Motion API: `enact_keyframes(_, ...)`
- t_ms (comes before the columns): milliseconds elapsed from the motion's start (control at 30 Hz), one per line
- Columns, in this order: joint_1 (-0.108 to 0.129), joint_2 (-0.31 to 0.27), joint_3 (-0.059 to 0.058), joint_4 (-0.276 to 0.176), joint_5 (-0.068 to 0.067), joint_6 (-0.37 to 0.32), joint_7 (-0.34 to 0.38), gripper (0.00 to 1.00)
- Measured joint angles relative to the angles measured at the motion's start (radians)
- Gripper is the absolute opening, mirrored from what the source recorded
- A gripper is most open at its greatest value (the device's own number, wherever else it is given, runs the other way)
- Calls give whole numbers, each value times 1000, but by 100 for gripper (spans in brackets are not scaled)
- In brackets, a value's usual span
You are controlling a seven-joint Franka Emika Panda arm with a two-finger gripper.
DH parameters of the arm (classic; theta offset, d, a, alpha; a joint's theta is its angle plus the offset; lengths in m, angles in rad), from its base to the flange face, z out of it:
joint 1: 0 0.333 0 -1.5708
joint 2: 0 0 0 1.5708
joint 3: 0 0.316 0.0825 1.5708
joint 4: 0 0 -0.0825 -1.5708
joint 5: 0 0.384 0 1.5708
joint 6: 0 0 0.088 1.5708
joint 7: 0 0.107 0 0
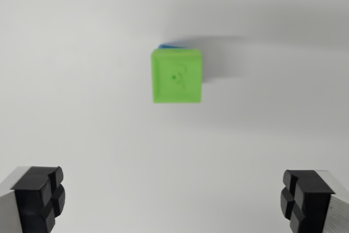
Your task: Stack cube
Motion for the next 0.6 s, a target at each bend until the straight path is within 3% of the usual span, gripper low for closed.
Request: enact_keyframes(600,0,-27,0,83,1,-111,-1,100)
